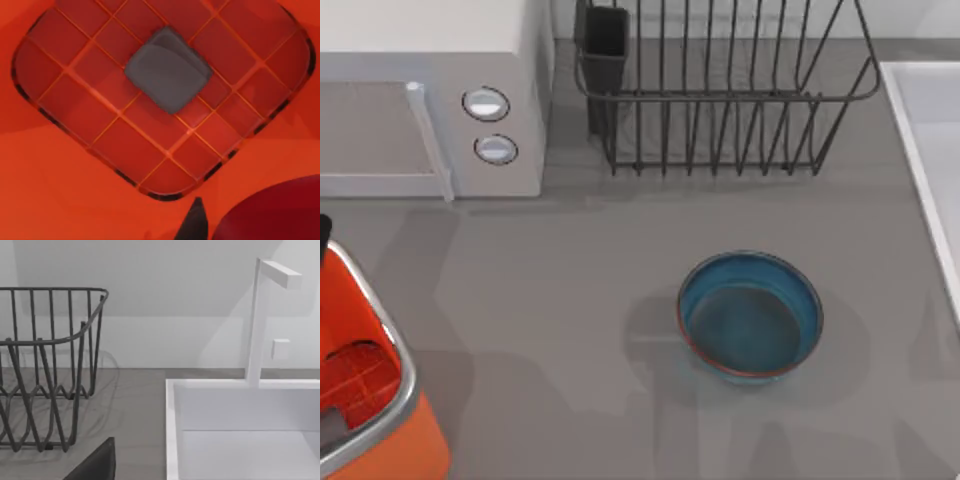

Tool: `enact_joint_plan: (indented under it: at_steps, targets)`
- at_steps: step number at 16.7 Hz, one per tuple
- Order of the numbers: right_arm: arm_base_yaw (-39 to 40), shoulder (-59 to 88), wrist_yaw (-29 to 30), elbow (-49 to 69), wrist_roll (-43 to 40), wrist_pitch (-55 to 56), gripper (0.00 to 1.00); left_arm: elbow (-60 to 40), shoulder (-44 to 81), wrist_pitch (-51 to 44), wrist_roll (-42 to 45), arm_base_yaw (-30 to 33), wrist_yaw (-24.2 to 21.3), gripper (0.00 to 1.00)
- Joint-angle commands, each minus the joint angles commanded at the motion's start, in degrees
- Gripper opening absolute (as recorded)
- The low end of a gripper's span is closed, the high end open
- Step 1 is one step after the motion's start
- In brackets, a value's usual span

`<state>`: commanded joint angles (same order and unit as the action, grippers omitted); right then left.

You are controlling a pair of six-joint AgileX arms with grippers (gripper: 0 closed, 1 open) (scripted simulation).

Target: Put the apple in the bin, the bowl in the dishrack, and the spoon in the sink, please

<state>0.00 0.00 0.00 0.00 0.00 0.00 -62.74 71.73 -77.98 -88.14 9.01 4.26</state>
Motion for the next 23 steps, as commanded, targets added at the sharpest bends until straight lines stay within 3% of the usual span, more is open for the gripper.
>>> enact_joint_plan:
  at_steps: [3,9,17,22,23]
  targets:
    - [0.0,0.0,0.0,0.0,0.0,0.0,1.00,3.0,-4.0,0.0,-4.6,-2.4,0.4,0.00]
    - [0.0,0.0,0.0,0.0,0.0,0.0,1.00,3.2,-4.0,0.4,-4.8,-2.3,0.3,0.00]
    - [0.0,0.0,0.0,0.0,0.0,0.0,1.00,16.8,-2.7,15.5,-3.3,-4.1,0.4,0.00]
    - [0.0,0.0,0.0,0.0,0.0,0.0,1.00,18.0,-2.6,16.7,-3.1,-4.3,0.4,0.00]
    - [0.0,0.0,0.0,0.0,0.0,0.0,1.00,18.0,-2.6,16.7,-3.1,-4.3,0.4,0.08]
